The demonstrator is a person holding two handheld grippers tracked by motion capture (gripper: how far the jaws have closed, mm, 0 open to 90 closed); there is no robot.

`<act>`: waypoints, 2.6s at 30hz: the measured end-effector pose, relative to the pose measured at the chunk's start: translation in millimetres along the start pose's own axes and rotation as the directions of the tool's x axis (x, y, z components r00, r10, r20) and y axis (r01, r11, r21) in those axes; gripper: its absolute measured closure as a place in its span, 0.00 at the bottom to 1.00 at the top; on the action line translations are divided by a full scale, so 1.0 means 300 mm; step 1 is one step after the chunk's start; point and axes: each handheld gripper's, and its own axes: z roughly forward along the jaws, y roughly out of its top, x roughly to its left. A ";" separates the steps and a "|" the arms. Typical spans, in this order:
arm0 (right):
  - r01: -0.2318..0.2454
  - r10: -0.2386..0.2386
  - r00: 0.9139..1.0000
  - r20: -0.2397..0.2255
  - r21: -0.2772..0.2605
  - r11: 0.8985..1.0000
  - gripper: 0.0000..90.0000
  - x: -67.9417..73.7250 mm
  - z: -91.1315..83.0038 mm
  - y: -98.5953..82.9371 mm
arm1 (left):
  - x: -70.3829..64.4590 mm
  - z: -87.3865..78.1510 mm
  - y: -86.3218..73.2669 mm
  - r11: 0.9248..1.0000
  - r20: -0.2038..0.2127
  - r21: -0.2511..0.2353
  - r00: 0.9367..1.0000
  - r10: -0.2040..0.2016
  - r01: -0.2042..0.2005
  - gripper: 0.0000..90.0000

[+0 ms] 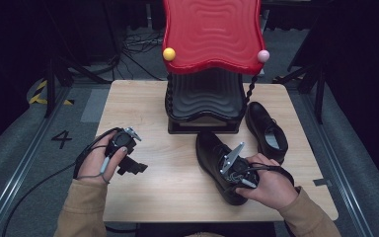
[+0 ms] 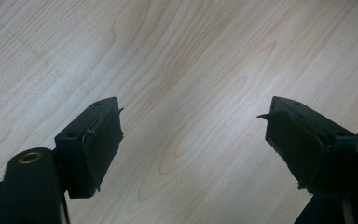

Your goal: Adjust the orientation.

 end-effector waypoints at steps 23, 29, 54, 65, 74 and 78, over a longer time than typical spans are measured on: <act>-0.169 0.170 0.985 -0.019 -0.275 0.947 0.66 -0.122 -0.149 -0.105 | -0.001 -0.013 -0.022 1.000 -0.013 -0.008 1.000 -0.011 0.011 0.21; -0.266 0.287 0.958 -0.006 -0.398 0.878 0.62 -0.232 -0.182 -0.179 | -0.003 -0.014 -0.032 1.000 -0.018 -0.005 1.000 -0.015 0.015 0.21; -0.540 0.594 0.800 0.087 -0.329 0.775 0.67 -0.480 -0.082 -0.376 | 0.004 -0.006 -0.041 1.000 -0.023 0.004 0.999 -0.030 0.030 0.21; -0.538 0.590 0.798 0.122 -0.299 0.788 0.78 -0.494 -0.053 -0.372 | -0.001 -0.004 -0.043 1.000 -0.021 0.005 0.999 -0.030 0.030 0.21; -0.511 0.559 0.825 0.082 -0.312 0.801 0.92 -0.495 -0.044 -0.369 | 0.001 -0.006 -0.038 1.000 -0.023 0.002 0.999 -0.025 0.025 0.21; -0.507 0.556 0.825 0.099 -0.307 0.806 0.92 -0.488 -0.045 -0.360 | 0.002 -0.009 -0.040 1.000 -0.023 -0.001 0.999 -0.026 0.026 0.21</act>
